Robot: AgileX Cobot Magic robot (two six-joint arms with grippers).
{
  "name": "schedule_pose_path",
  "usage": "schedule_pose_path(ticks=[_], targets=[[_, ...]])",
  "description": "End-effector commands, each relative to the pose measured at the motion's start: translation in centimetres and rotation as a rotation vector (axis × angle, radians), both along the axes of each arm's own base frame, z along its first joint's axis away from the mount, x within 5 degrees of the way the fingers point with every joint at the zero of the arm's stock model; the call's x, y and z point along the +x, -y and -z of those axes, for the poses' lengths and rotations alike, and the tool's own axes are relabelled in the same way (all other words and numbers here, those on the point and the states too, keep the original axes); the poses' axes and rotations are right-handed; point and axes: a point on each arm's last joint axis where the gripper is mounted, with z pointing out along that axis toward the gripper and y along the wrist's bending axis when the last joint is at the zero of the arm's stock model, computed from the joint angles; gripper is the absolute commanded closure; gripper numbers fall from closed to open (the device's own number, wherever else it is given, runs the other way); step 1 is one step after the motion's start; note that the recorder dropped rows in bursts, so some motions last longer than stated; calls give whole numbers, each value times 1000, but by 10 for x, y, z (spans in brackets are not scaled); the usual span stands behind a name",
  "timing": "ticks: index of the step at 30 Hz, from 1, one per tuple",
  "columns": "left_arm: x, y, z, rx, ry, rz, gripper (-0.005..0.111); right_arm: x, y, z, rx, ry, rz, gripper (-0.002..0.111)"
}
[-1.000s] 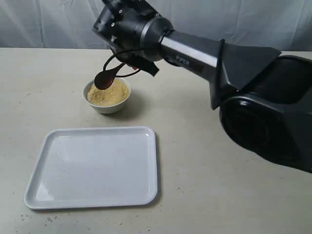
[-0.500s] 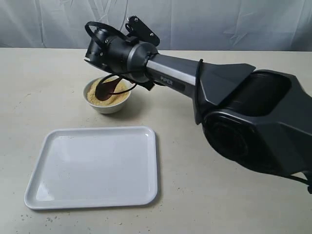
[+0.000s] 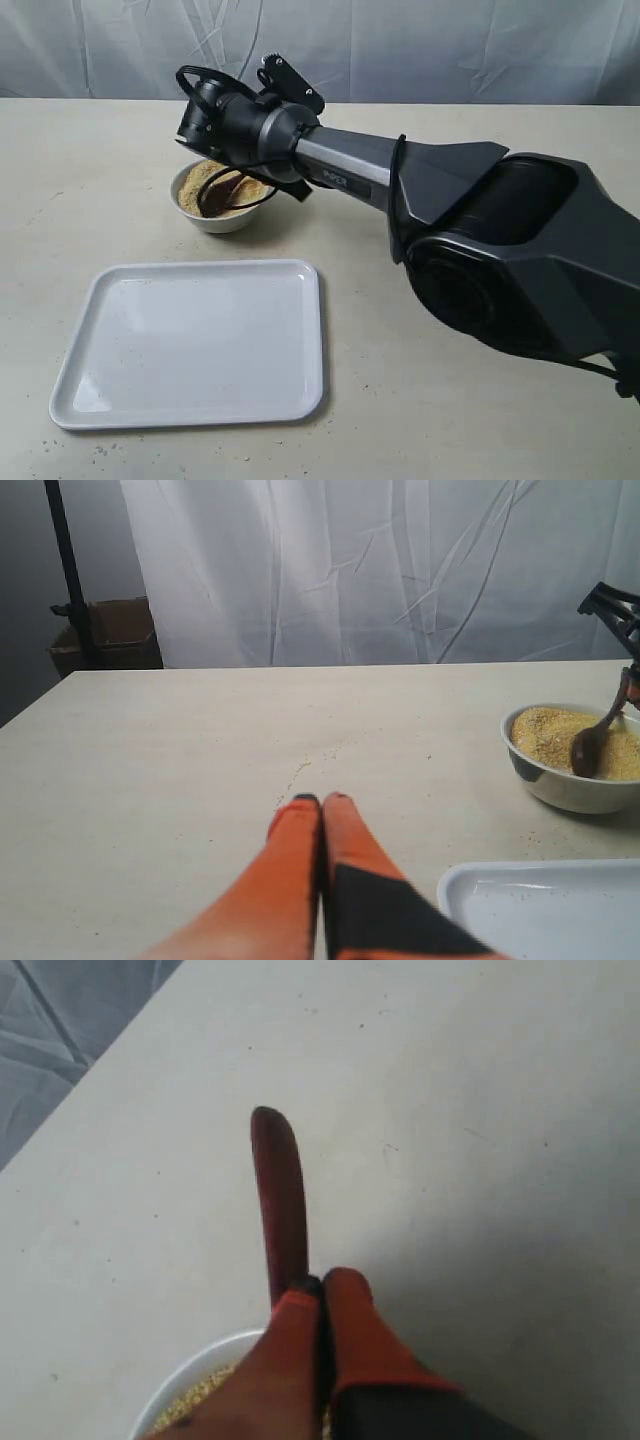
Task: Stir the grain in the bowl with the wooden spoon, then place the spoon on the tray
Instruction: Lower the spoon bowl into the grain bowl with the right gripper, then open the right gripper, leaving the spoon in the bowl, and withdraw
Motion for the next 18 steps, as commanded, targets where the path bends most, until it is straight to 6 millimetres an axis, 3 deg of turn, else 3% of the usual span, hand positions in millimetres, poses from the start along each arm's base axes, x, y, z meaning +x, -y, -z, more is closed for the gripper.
schedule_pose_path(ticks=[1,6,10,18], targets=[[0,0,1,-3,6,0,106,-1,2,1,-1,-18,7,108],[0,0,1,-3,6,0,106,-1,3,-3,-12,-20,13,108],[0,0,1,-3,6,0,106,-4,6,-21,-28,-32,-24,108],[0,0,1,-3,6,0,106,10,19,-66,21,-75,-382,108]])
